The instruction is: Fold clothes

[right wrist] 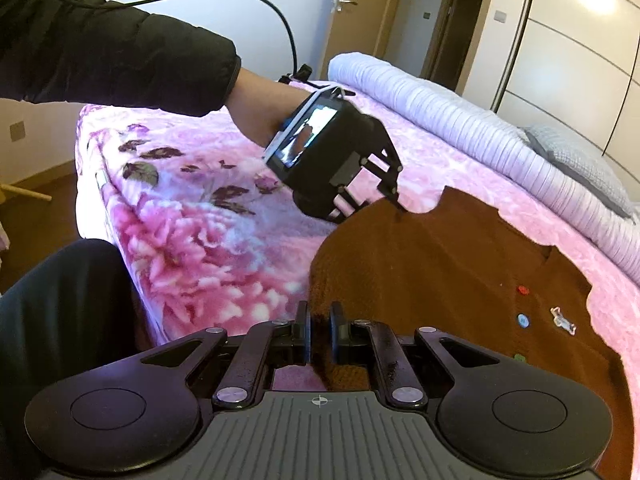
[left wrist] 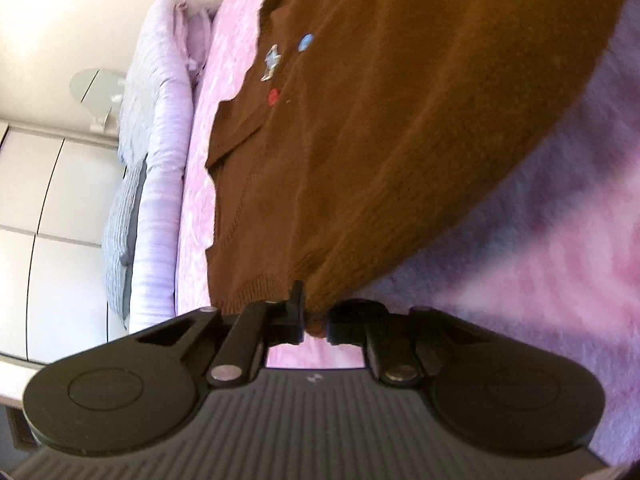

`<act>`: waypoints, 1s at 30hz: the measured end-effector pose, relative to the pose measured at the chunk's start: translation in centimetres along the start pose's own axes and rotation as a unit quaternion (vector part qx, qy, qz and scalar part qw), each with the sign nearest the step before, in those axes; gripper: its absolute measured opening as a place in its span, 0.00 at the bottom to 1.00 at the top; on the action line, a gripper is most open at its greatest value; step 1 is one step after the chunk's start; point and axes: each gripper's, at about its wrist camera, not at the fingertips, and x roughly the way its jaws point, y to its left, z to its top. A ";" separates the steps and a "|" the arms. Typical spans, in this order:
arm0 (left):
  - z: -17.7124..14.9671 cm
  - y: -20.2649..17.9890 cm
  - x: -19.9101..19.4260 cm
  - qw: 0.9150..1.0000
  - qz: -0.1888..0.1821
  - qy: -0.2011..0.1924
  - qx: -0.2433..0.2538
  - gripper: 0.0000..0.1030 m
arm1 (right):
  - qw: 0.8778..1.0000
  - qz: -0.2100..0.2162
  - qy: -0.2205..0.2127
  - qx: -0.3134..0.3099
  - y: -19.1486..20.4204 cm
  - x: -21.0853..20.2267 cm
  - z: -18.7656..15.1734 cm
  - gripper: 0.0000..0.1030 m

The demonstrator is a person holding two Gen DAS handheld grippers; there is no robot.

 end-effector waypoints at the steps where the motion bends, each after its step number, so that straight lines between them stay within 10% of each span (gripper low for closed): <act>1: 0.0 0.4 -0.2 1.000 0.001 0.003 -0.008 0.06 | 1.000 0.005 -0.002 0.005 -0.2 0.1 -0.2 0.07; 11: 9.4 10.6 0.8 0.999 0.021 0.007 -0.036 0.06 | 0.982 -0.001 -0.130 0.136 -8.2 -5.0 -3.0 0.07; 16: 21.1 14.9 6.5 0.999 0.017 -0.035 -0.001 0.06 | 0.932 -0.099 -0.207 0.281 -16.3 -11.8 -9.5 0.07; 21: 30.3 12.7 15.8 0.998 -0.030 -0.039 0.026 0.16 | 0.873 -0.159 -0.194 0.419 -22.6 -12.8 -18.4 0.07; 25: 30.8 10.8 18.7 0.998 -0.058 -0.023 -0.015 0.21 | 0.828 -0.143 -0.170 0.515 -26.0 -11.0 -24.0 0.07; 30: 28.1 10.3 16.4 0.992 -0.075 -0.025 -0.094 0.25 | 0.821 -0.144 -0.174 0.525 -26.2 -11.8 -25.2 0.07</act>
